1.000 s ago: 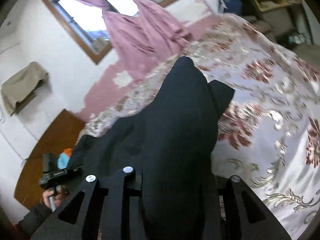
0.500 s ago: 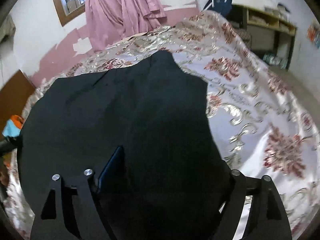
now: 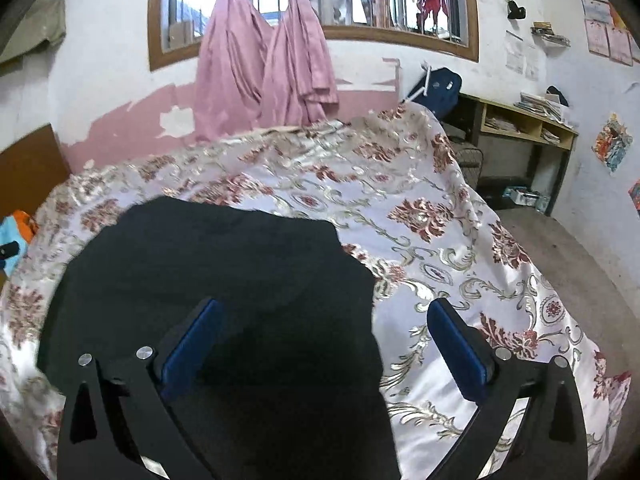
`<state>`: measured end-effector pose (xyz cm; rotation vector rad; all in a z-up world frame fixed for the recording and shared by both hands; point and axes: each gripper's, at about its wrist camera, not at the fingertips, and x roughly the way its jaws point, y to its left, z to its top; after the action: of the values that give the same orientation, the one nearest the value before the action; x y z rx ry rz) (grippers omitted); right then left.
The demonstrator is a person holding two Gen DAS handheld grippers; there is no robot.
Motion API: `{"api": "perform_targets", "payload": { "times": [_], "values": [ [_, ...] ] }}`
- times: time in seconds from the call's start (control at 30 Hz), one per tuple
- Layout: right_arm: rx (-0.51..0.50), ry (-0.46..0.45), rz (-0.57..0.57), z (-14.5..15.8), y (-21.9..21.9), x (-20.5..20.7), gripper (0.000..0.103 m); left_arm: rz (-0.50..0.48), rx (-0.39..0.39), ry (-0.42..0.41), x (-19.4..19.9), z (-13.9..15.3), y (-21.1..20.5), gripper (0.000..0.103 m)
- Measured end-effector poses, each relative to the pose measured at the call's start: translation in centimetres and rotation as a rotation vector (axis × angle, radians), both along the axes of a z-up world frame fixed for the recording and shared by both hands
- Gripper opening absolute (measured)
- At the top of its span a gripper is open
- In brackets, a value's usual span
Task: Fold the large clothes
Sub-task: 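Release the folded jacket with both grippers and pull back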
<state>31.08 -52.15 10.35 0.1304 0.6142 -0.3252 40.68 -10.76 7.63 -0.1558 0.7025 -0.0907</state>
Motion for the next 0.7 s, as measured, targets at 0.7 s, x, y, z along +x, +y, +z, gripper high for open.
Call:
{"api": "perform_targets", "payload": {
  "times": [0.7],
  "values": [
    [0.041,-0.186,0.111,4.8,8.9,-11.1,0.101,-0.138,-0.136,-0.074,-13.9,3.3,0.5,0.103]
  ]
}}
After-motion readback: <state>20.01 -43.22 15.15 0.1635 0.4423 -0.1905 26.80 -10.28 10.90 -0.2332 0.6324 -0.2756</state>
